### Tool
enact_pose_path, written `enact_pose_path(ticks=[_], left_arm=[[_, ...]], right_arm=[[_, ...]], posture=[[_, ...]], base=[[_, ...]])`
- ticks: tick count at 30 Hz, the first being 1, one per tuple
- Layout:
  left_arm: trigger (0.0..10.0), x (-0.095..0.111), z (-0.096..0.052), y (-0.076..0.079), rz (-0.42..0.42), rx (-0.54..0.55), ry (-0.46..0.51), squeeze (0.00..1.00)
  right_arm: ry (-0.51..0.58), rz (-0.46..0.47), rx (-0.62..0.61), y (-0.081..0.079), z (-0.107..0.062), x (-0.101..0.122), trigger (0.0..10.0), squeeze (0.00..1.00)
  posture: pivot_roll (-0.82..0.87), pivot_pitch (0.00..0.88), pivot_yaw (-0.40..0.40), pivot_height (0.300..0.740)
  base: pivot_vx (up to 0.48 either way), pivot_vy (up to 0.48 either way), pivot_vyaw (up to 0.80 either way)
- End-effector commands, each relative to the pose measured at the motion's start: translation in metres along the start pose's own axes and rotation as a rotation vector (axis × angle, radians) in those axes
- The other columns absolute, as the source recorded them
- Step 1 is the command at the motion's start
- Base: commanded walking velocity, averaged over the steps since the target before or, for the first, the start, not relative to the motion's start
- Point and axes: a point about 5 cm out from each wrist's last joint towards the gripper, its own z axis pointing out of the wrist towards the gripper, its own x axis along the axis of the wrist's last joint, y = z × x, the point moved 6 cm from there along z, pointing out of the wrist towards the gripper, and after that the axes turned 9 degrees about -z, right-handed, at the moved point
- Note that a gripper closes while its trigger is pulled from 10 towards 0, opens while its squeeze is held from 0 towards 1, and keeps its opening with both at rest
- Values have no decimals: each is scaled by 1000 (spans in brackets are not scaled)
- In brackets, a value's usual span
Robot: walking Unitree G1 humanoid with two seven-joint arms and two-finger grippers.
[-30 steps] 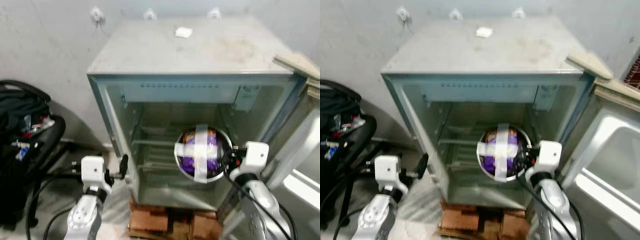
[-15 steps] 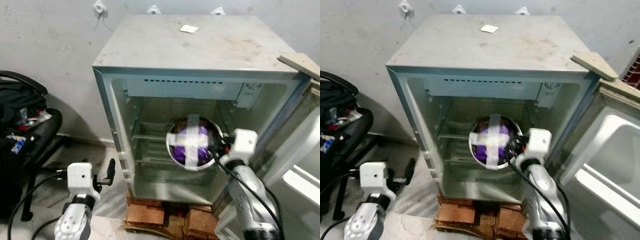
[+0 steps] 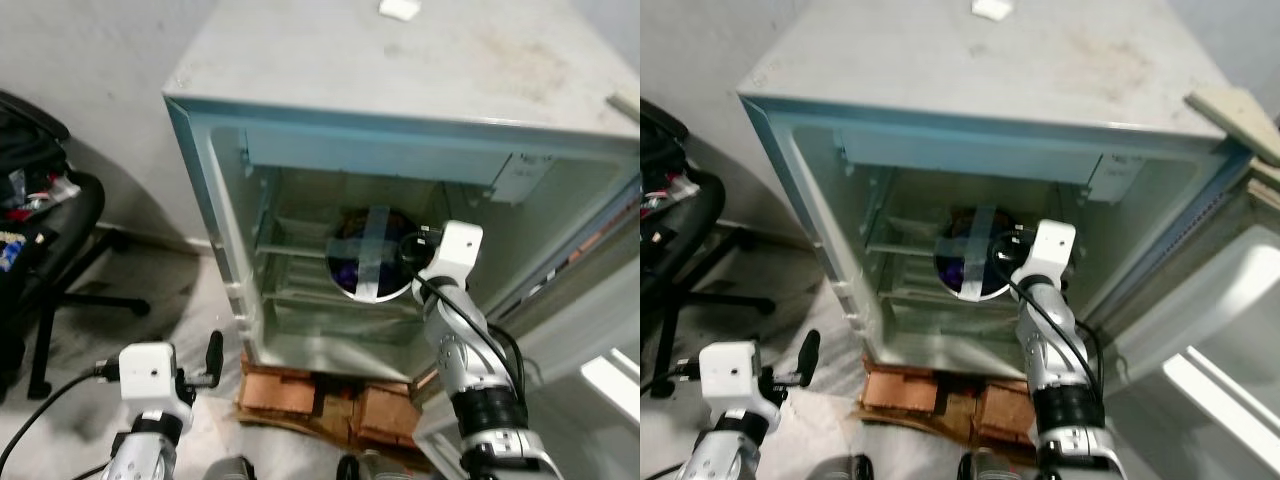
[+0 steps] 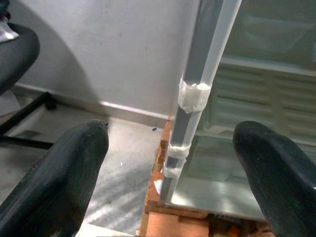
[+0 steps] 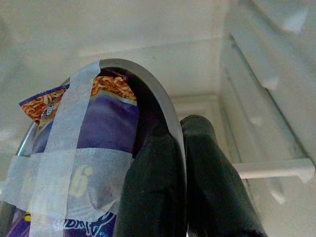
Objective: Restocking fridge
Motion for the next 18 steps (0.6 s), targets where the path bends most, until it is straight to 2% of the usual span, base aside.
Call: enact_pose_path(ticks=[1, 8, 12, 15, 18], left_arm=[[10000, -1, -5, -1, 0, 10, -10, 0], [10000, 1, -6, 2, -2, 7, -20, 0], [10000, 6, -9, 3, -2, 8, -21, 0], [10000, 6, -12, 3, -3, 11, -24, 0], [10000, 7, -18, 4, -5, 18, -32, 0]], right_arm=[[37, 15, -33, 8, 5, 11, 10000, 0], [39, 66, -117, 22, 18, 18, 10000, 0], [-11, 208, -166, 21, 31, 16, 10000, 0], [-21, 253, -176, 19, 34, 18, 10000, 0], [-57, 356, -232, 22, 39, 19, 10000, 0]], posture=[[113, 233, -63, 740], [125, 245, -62, 740], [143, 270, -68, 740], [151, 282, -71, 740], [169, 310, -77, 740]], base=[[0, 0, 0], [0, 0, 0], [0, 0, 0], [0, 0, 0], [0, 0, 0]])
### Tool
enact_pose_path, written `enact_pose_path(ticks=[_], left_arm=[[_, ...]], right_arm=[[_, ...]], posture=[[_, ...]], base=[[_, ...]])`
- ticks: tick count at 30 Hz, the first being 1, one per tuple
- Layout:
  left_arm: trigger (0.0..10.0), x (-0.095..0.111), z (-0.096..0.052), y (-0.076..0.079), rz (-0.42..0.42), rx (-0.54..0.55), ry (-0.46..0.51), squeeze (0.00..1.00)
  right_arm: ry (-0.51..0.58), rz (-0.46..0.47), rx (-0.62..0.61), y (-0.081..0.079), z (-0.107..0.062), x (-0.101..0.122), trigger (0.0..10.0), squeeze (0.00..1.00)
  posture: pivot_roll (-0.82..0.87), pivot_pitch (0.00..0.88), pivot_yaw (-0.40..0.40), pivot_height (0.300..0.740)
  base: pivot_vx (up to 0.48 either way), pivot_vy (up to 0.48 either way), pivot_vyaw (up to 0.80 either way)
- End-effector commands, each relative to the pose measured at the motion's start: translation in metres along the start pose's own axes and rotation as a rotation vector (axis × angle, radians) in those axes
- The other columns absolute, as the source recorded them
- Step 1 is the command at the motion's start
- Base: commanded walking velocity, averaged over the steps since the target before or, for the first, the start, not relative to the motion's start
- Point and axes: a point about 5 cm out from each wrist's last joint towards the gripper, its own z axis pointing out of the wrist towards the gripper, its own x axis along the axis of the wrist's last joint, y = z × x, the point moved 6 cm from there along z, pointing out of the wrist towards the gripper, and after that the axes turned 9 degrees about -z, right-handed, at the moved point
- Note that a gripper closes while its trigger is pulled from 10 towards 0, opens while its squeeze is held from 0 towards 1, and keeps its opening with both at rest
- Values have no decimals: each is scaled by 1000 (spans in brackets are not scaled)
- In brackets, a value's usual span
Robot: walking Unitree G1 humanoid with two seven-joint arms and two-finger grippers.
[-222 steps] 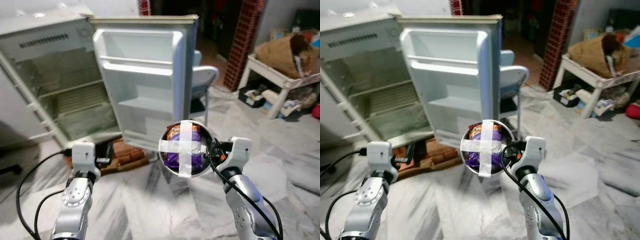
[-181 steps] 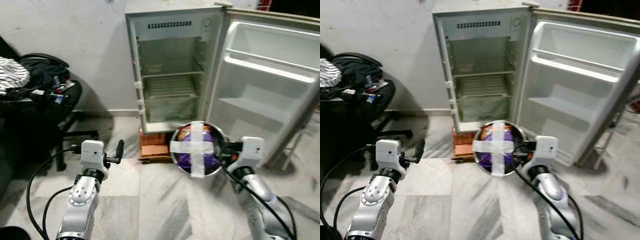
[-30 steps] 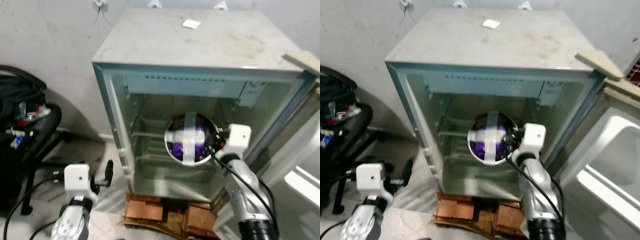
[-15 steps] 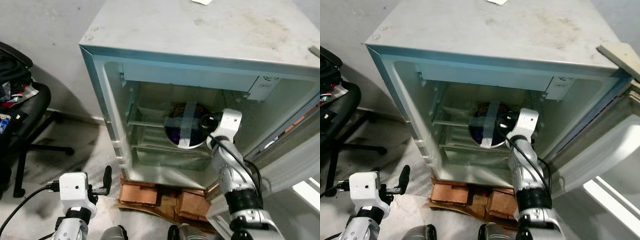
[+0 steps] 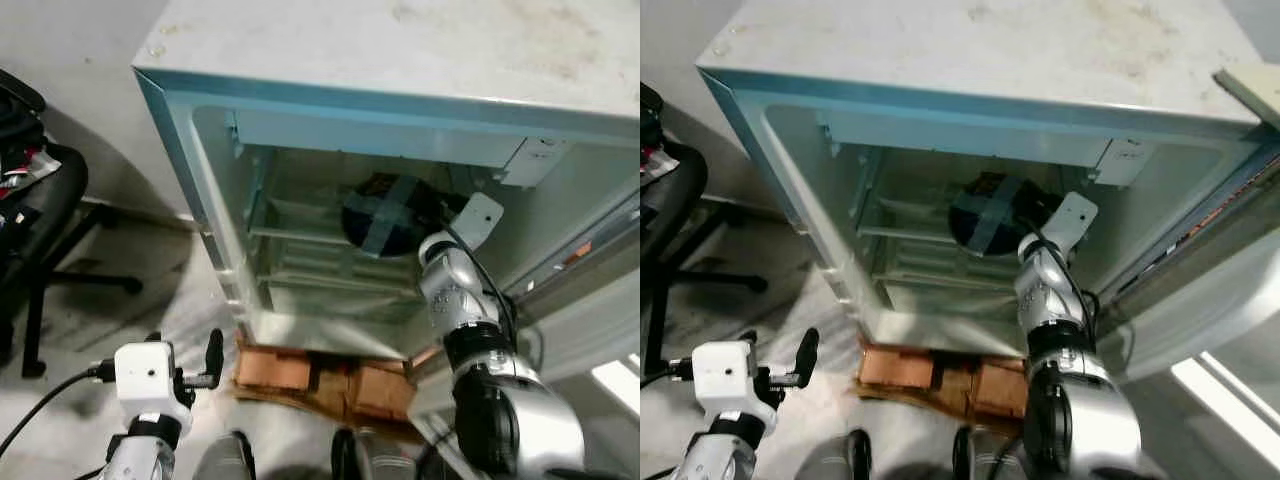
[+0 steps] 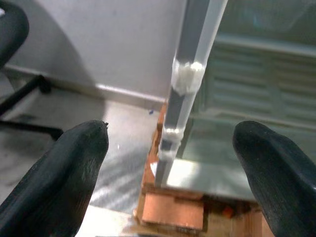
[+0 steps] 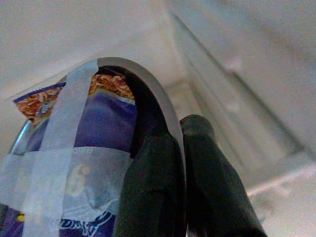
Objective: Restocking fridge
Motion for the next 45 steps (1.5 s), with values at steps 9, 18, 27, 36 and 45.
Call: enact_pose_path(ticks=[9, 18, 27, 36, 45], left_arm=[[10000, -2, -14, 2, -13, 28, -37, 0], [10000, -3, -13, 3, -28, 46, -46, 0], [10000, 4, 2, -6, -20, 81, -16, 0], [10000, 8, 17, -17, 27, 111, 2, 0], [10000, 12, 43, -9, 31, 42, 23, 0]], right_arm=[[-58, 214, -107, 1, 5, -1, 10000, 1000], [14, 466, 31, -35, 10, 36, 10000, 1000], [68, 360, 128, -29, 10, 36, 10000, 1000], [180, 33, 259, -17, 4, 39, 10000, 1000], [269, -205, 480, -35, -29, 9, 10000, 1000]], posture=[[204, 343, -95, 740], [192, 334, -111, 740], [177, 280, -107, 740], [147, 230, -84, 740], [98, 142, -60, 740]], base=[[0, 0, 0], [0, 0, 0], [0, 0, 0], [0, 0, 0], [0, 0, 0]])
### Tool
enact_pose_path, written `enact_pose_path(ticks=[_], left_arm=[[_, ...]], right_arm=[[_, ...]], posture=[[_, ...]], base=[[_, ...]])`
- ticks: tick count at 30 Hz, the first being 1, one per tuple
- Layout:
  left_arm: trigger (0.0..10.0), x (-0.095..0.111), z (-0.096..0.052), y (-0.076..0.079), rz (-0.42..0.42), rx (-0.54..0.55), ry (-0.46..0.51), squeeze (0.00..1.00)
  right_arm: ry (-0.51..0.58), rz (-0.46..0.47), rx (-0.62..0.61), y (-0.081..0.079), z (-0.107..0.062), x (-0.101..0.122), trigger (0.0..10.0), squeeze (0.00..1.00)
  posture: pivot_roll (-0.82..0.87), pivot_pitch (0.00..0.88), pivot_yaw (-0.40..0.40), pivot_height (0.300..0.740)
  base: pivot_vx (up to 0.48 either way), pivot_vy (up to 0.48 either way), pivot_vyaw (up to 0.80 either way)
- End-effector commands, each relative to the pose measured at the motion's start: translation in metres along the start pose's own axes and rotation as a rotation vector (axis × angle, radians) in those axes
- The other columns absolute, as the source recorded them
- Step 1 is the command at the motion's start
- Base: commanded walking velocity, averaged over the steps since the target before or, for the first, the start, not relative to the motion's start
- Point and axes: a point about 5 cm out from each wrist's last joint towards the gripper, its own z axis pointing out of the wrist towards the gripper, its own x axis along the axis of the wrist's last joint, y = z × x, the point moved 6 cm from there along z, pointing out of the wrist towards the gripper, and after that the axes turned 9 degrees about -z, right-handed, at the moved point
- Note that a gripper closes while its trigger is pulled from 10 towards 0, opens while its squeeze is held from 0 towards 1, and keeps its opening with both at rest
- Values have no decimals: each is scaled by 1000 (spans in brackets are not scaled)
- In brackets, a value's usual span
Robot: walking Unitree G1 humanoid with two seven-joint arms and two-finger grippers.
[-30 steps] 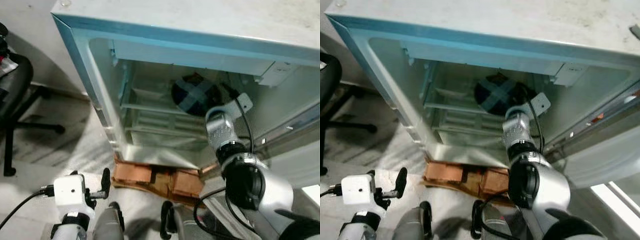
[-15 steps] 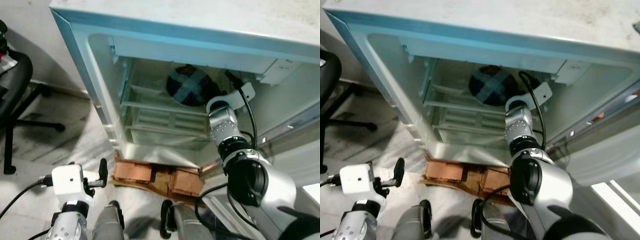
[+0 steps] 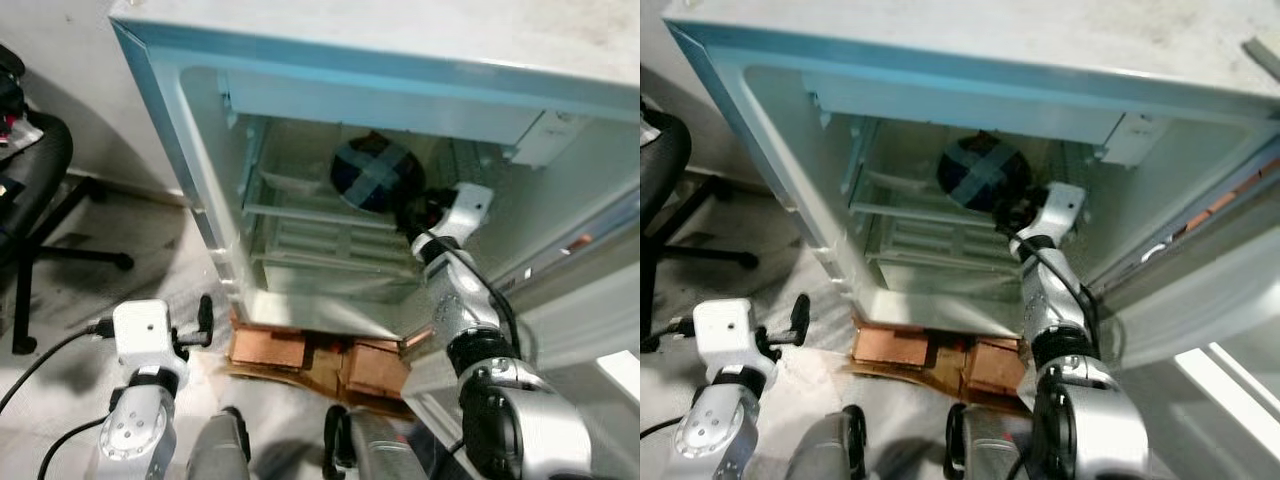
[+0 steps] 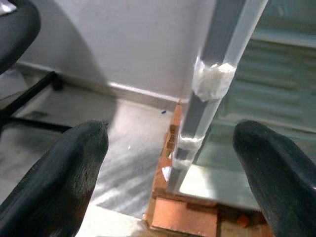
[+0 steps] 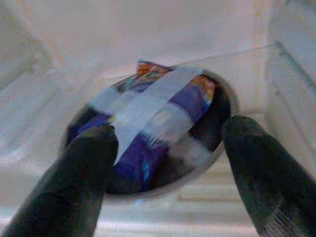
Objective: Restocking fridge
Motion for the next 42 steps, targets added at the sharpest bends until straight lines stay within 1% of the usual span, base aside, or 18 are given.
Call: enact_pose_path(ticks=[1, 2, 3, 4, 5, 6, 7, 8, 11, 12, 13, 14, 16, 20, 25, 34, 37, 42], left_arm=[[10000, -11, 2, 1, -2, -23, -33, 0], [10000, -10, 7, 3, -3, -33, -28, 0], [10000, -7, 14, 7, -3, -49, -16, 0], [10000, -7, 14, 7, -3, -49, -16, 0], [10000, -5, 17, 8, -3, -55, -11, 0], [10000, -3, 21, 10, -2, -61, -4, 0], [10000, -2, 23, 12, -2, -65, 1, 0], [10000, -2, 27, 13, 0, -70, 3, 0], [10000, -5, 28, 12, 2, -73, 1, 0], [10000, -7, 28, 11, 3, -75, -3, 0], [10000, -7, 28, 11, 3, -75, -3, 0], [10000, -8, 28, 11, 3, -76, -4, 0], [10000, -9, 29, 11, 3, -78, -3, 0], [10000, -11, 31, 12, 6, -95, -9, 0], [10000, -15, 33, 10, -14, -85, -18, 0], [10000, -19, 34, 11, 0, -99, -23, 0], [10000, -17, 38, 10, -1, -98, -17, 0], [10000, -15, 42, 13, -2, -105, -9, 0]], right_arm=[[25, -46, 44, -8, -12, -2, 10000, 1000], [25, -64, 68, -14, -21, -7, 10000, 1000], [23, -85, 105, -25, -38, -15, 10000, 502], [23, -85, 105, -25, -38, -15, 10000, 502], [20, -88, 116, -28, -45, -17, 10000, 502], [18, -97, 128, -32, -54, -20, 10000, 0], [17, -104, 136, -35, -61, -21, 10000, 0], [8, -120, 134, -35, -77, -23, 10000, 0], [-2, -137, 111, -30, -89, -25, 10000, 0], [-2, -170, 89, -21, -94, -24, 10000, 0], [-2, -170, 89, -21, -94, -24, 10000, 0], [-4, -179, 77, -16, -96, -23, 10000, 0], [-11, -183, 69, -13, -99, -22, 10000, 0], [-45, -213, 30, 2, -113, -18, 10000, 0], [-81, -234, 6, 7, -125, -23, 10000, 0], [-116, -227, -20, 10, -130, -29, 10000, 0], [-121, -229, -35, 14, -127, -28, 10000, 0], [-117, -239, -37, 16, -124, -26, 10000, 0]], posture=[[88, 119, -54, 740], [84, 108, -52, 740], [77, 92, -47, 740], [77, 92, -47, 740], [75, 87, -45, 740], [71, 76, -42, 740], [71, 76, -42, 740], [60, 55, -35, 740], [53, 45, -30, 740], [48, 36, -26, 740], [48, 36, -26, 740], [45, 33, -23, 740], [44, 31, -20, 740], [34, 15, -9, 740], [12, 12, 6, 740], [11, 0, 16, 740], [7, 0, 20, 740], [-5, 0, 22, 740]], base=[[0, 0, 0], [0, 0, 0], [0, 0, 0], [0, 0, 0], [0, 0, 0], [0, 0, 0], [0, 0, 0], [0, 0, 0], [0, 0, 0], [0, 0, 0], [0, 0, 0], [0, 0, 0], [0, 0, 0], [0, 0, 0], [-279, 0, 0], [-257, 0, 0], [-276, 0, 0], [-281, 0, 0]])
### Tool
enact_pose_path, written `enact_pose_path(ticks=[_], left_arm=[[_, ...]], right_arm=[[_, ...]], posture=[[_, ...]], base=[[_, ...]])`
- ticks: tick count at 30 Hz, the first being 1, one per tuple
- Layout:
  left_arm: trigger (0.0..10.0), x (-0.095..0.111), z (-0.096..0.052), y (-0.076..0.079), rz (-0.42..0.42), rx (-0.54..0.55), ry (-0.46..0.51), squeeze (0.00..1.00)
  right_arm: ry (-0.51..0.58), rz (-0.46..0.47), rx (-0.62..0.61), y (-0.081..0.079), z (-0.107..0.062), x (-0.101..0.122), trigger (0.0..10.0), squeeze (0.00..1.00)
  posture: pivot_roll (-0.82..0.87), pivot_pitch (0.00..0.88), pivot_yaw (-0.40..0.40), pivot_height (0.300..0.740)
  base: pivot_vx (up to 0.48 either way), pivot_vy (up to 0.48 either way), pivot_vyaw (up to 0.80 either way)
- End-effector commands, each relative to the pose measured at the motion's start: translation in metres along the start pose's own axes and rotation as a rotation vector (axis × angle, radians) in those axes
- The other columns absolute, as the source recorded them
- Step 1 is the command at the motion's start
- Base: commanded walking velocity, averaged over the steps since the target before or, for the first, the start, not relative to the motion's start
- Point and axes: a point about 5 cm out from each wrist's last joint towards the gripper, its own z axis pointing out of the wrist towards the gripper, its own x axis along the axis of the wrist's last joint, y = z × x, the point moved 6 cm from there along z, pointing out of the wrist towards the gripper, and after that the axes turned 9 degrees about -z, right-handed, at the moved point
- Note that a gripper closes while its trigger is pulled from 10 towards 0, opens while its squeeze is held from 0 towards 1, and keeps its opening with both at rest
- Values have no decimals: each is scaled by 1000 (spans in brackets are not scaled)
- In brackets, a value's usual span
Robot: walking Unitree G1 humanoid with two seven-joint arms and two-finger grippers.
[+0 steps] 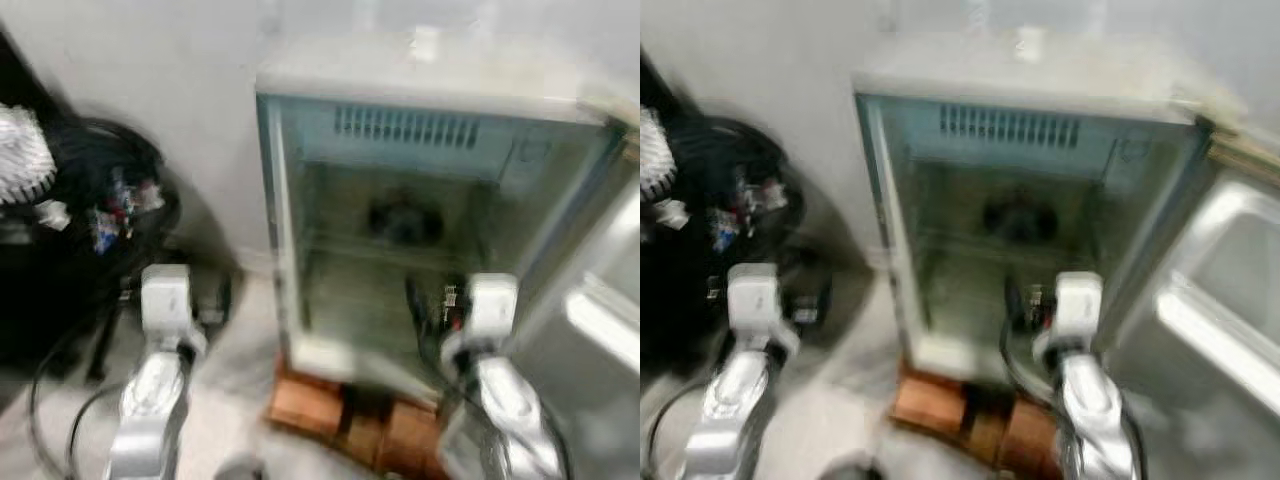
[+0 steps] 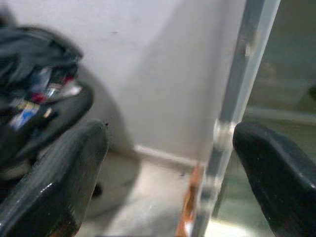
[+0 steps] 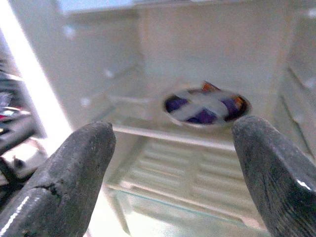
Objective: Restocking fridge
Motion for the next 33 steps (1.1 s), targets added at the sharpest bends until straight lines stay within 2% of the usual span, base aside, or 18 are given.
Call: enact_pose_path(ticks=[1, 9, 15, 17, 21, 26, 33], left_arm=[[10000, 7, 4, 1, 8, -9, 21, 0], [10000, 7, 10, 7, 7, -25, 25, 0], [10000, 20, 12, 4, 24, -15, 57, 0], [10000, 15, 10, -1, 31, -9, 47, 0], [10000, 9, 11, 2, 36, -15, 36, 0], [10000, 8, 13, 10, 31, -29, 33, 0], [10000, 8, 15, 11, 38, -40, 34, 0]], right_arm=[[6, 2, -13, 2, 0, 3, 10000, 0], [8, -6, -26, 7, 1, 5, 10000, 0], [19, -5, -27, 8, 3, 10, 10000, 0], [12, 0, -30, 10, 4, 10, 10000, 0], [6, -2, -33, 11, 4, 9, 10000, 0], [-1, 0, -27, 8, 4, 7, 10000, 0], [-4, 5, -24, 6, 5, 6, 10000, 0]], posture=[[-5, 0, 22, 740], [-11, 0, 24, 740], [15, 0, 31, 740], [8, 2, 29, 740], [1, 0, 27, 740], [-3, 0, 26, 740], [-2, 0, 24, 740]], base=[[-277, 0, 0], [-279, 0, 0], [-279, 0, 0], [-276, 0, 0], [-278, 0, 0], [-274, 0, -773], [-150, 0, -800]])
